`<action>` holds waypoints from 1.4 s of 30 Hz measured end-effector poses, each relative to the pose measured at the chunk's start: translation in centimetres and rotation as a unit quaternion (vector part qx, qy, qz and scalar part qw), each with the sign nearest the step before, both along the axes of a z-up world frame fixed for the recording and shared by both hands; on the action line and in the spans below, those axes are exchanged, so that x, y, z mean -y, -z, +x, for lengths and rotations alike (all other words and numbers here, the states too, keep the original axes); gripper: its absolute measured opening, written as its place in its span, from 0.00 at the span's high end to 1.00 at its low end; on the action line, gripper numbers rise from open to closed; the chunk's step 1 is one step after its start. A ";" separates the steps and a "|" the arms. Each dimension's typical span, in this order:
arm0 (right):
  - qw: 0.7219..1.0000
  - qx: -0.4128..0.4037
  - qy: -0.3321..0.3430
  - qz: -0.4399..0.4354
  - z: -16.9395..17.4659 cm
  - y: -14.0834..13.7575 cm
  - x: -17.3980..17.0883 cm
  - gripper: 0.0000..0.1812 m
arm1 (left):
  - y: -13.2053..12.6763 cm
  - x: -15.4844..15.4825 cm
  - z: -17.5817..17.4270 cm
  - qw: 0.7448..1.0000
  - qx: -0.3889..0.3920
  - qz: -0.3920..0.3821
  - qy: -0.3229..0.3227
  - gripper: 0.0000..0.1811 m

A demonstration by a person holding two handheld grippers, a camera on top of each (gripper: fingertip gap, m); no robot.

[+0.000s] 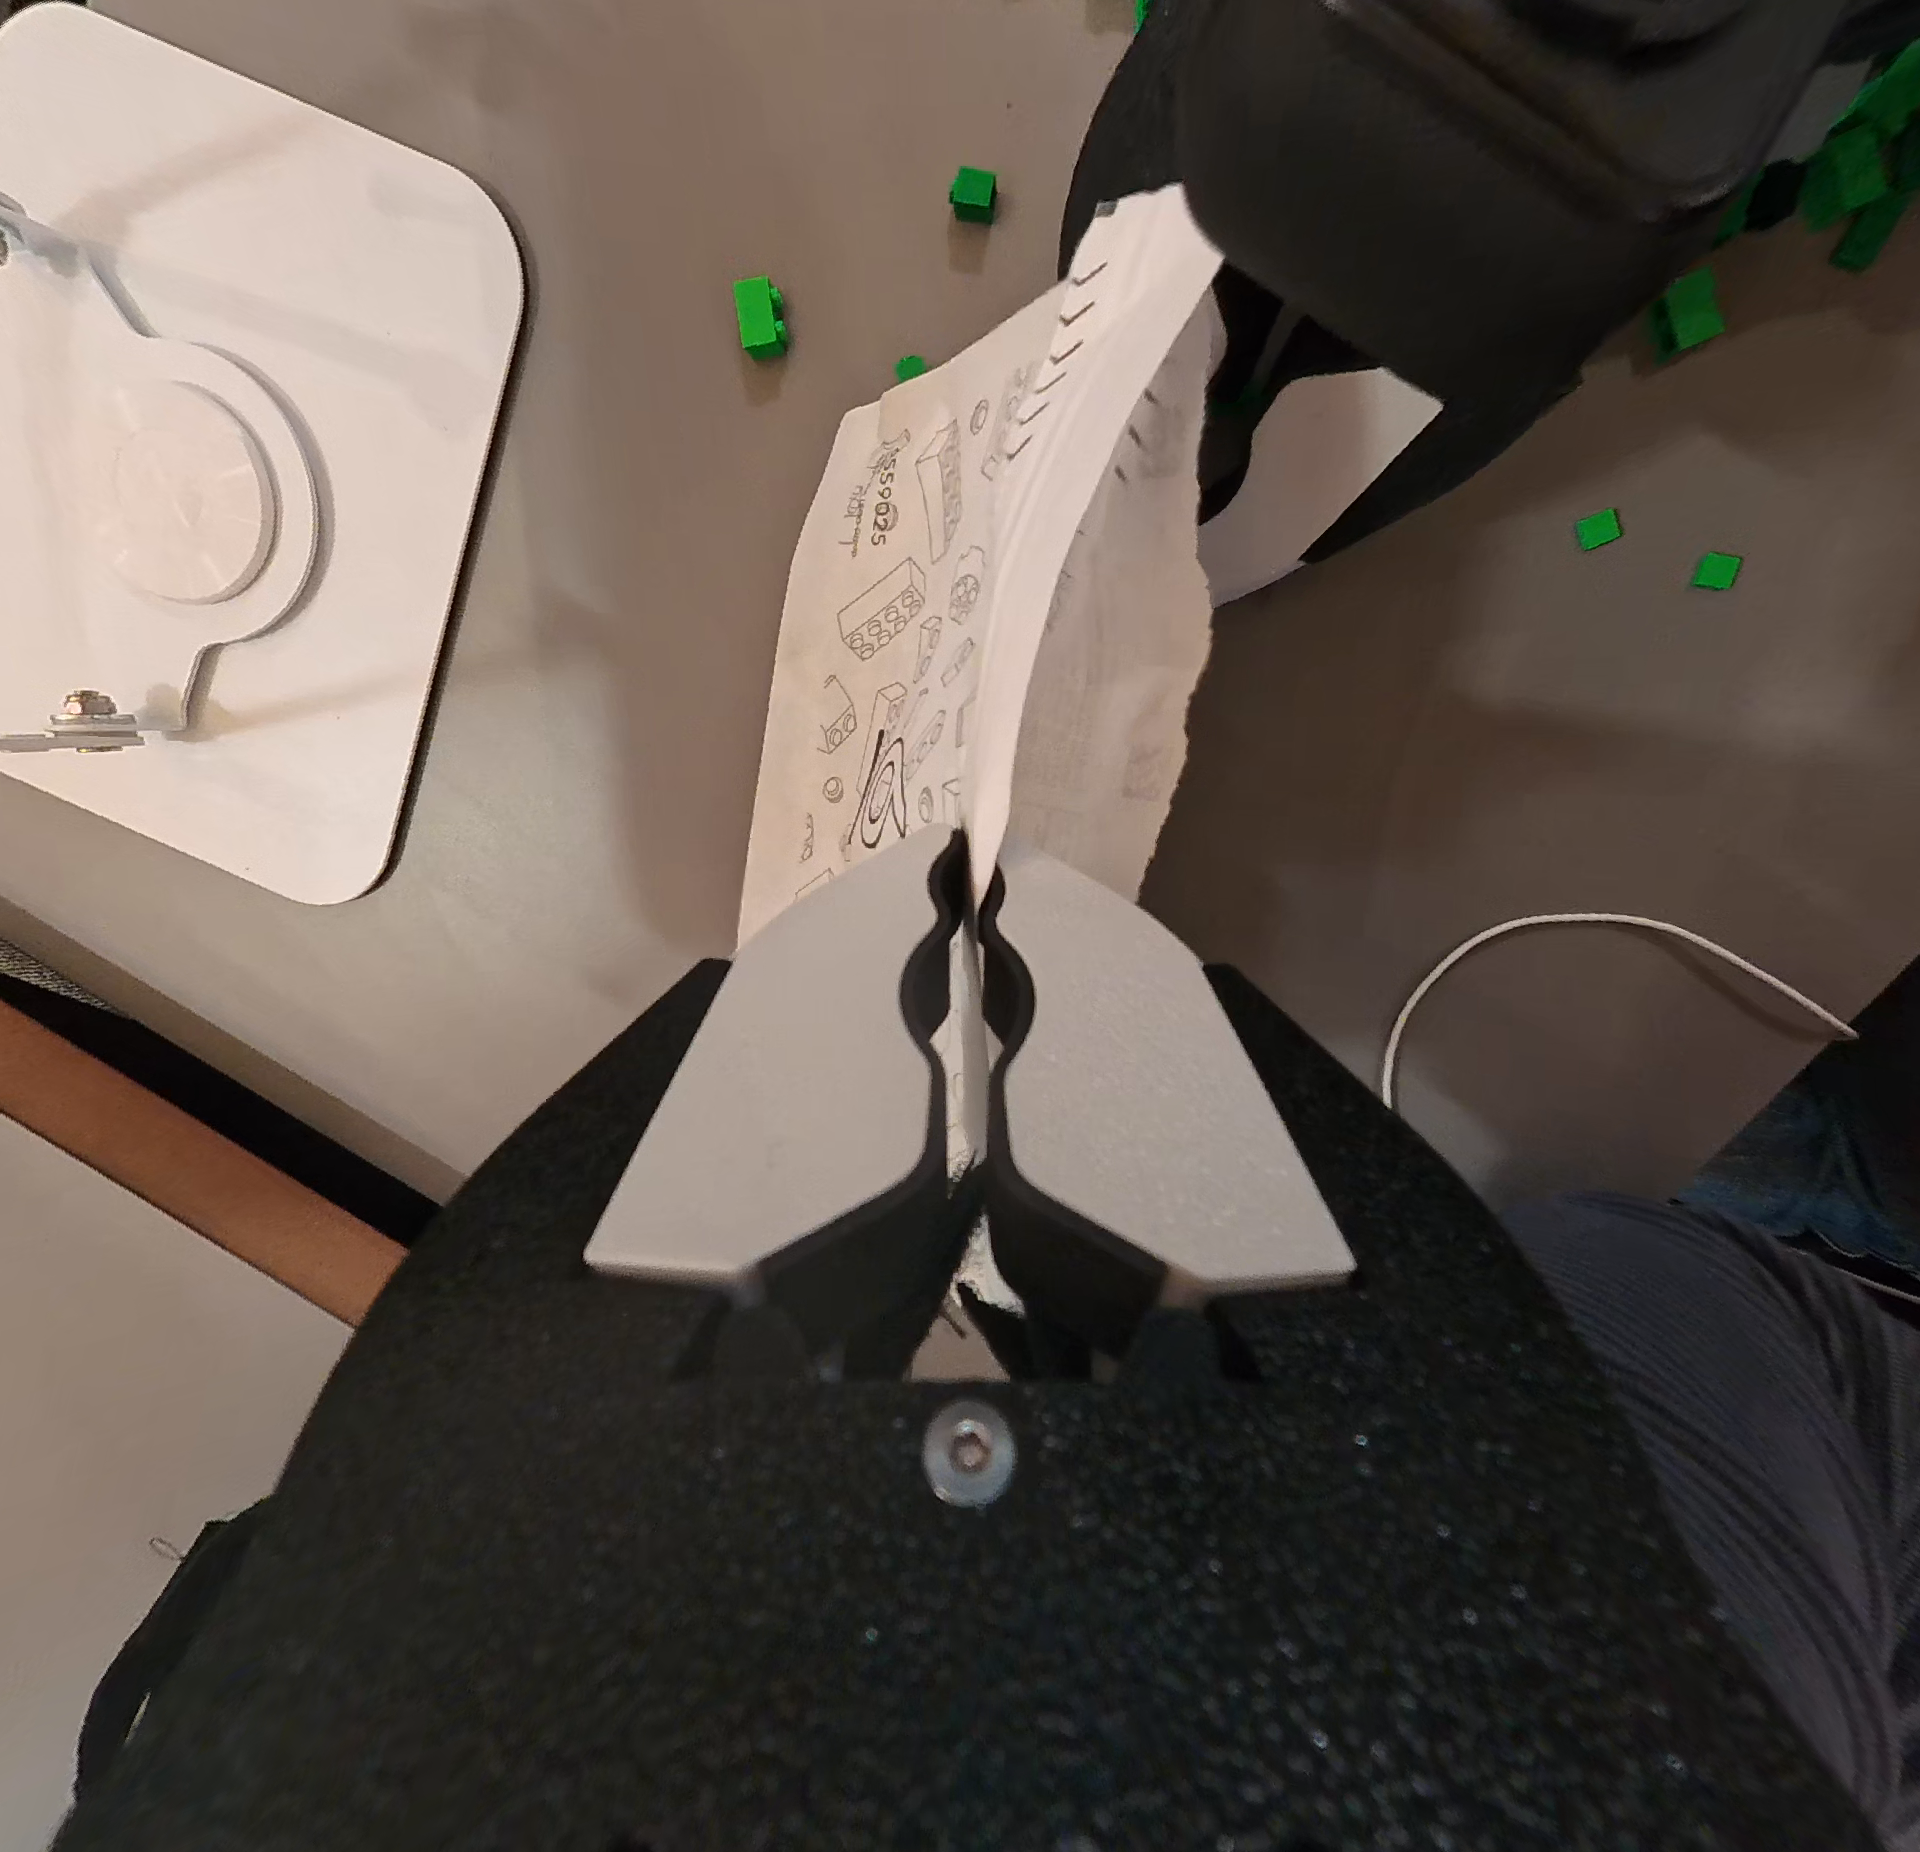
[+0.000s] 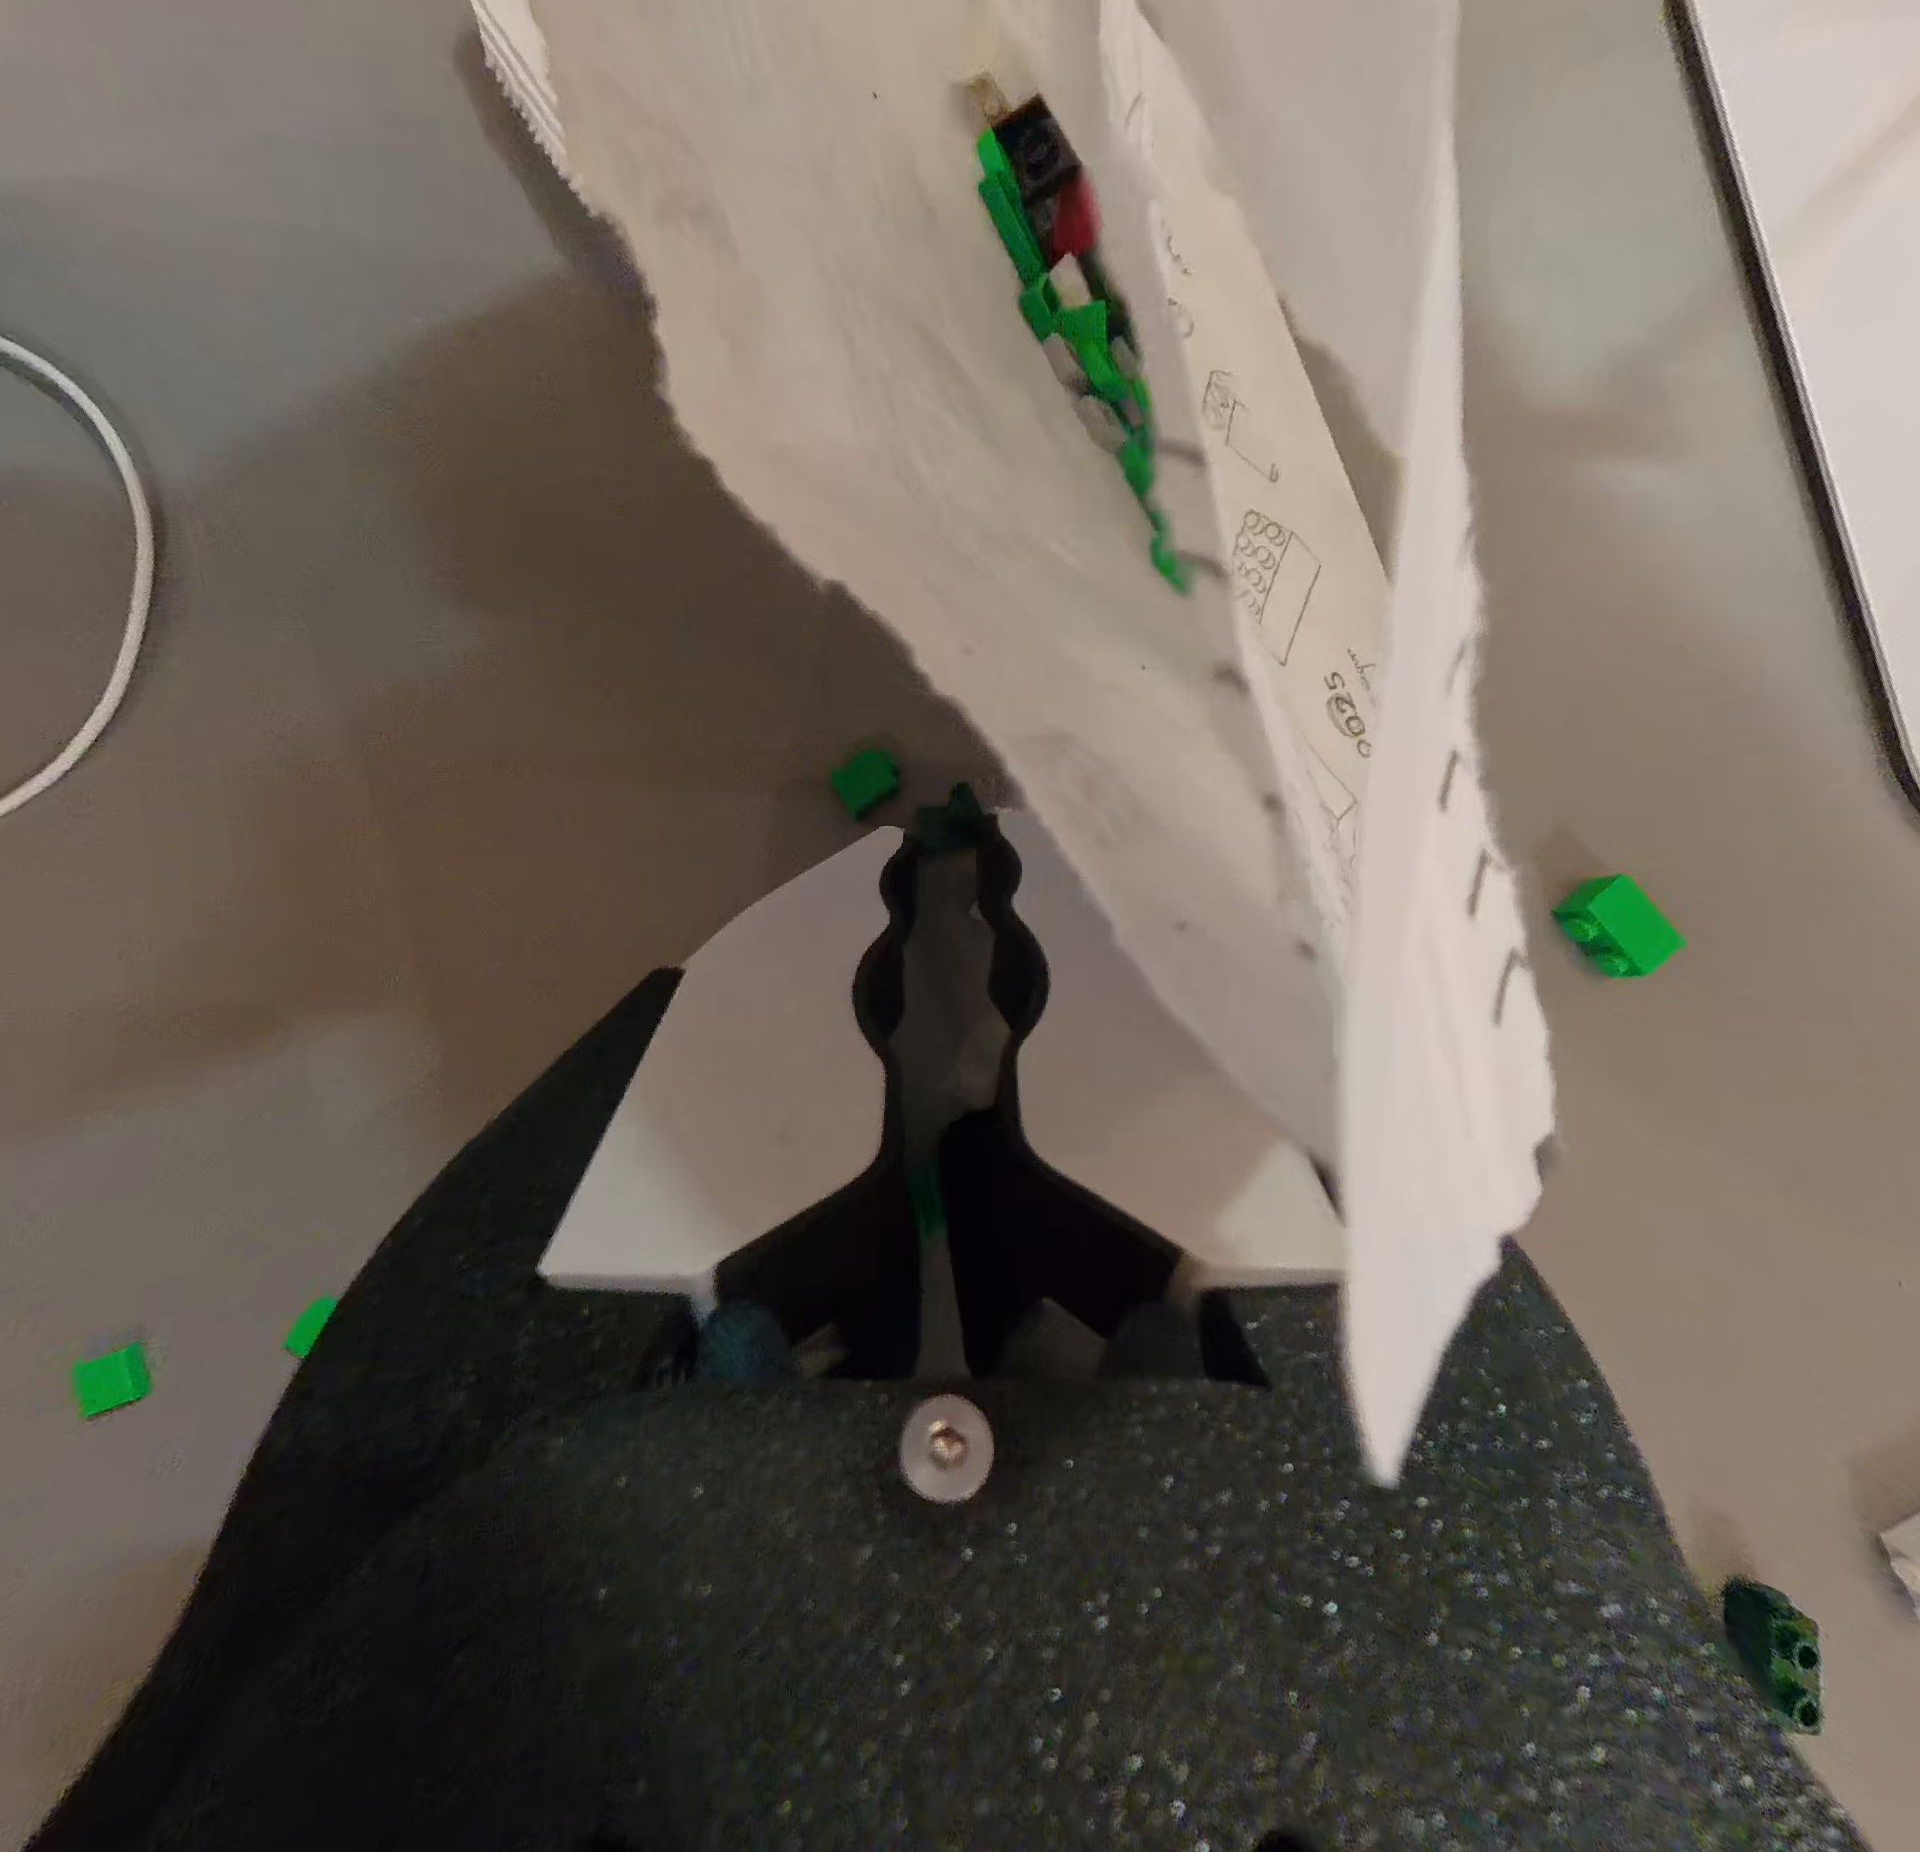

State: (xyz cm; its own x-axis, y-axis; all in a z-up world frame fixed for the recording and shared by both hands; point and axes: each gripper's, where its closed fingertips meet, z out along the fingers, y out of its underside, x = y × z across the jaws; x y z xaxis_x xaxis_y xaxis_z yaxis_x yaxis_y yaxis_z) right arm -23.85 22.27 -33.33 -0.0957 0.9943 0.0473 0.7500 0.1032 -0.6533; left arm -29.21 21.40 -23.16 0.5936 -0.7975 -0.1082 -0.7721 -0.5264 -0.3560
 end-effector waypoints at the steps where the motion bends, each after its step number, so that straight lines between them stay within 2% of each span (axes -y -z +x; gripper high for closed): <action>1: 1.000 -0.001 0.000 -0.001 0.0 0.0 0.0 0.94 | 0.0 0.0 0.0 1.000 0.001 0.000 0.001 1.00; 6: 1.000 0.000 0.002 0.023 0.1 -0.1 -0.5 0.99 | 0.0 0.0 0.1 1.000 -0.001 -0.001 0.001 1.00; 12: 0.999 -0.026 -0.008 0.031 0.3 -2.2 -0.3 0.99 | 0.0 0.0 0.1 1.000 -0.002 -0.001 0.000 1.00; 20: 1.000 -0.018 -0.004 0.021 -0.3 -0.5 -0.2 0.92 | -0.1 -0.1 -0.1 1.000 -0.005 0.007 -0.001 1.00; 31: 1.000 -0.020 0.000 -0.012 -0.6 0.0 0.2 0.98 | -0.2 -0.1 -0.2 1.000 -0.002 0.008 -0.004 1.00; 34: 0.999 -0.019 -0.036 -0.005 0.1 -1.0 0.9 1.00 | -0.2 -0.2 -0.2 1.000 -0.001 0.007 -0.005 1.00; 37: 0.998 -0.033 -0.061 0.000 1.0 -3.2 1.5 1.00 | -0.2 -0.2 -0.2 1.000 0.000 0.007 -0.006 1.00; 40: 0.997 -0.056 -0.046 0.020 1.3 -4.9 0.8 1.00 | -0.1 -0.2 -0.2 1.000 0.000 0.007 -0.006 1.00; 42: 0.997 -0.056 -0.026 0.036 1.1 -4.6 -0.1 0.98 | -0.2 -0.3 -0.3 1.000 0.000 0.009 -0.006 1.00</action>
State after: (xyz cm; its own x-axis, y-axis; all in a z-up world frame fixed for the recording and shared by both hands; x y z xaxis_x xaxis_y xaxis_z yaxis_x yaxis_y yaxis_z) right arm -22.76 22.34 -28.70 -0.1365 0.9818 0.1321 0.6656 0.1896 -0.7218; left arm -29.47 21.70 -23.01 0.6031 -0.7883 -0.1218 -0.7658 -0.5295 -0.3650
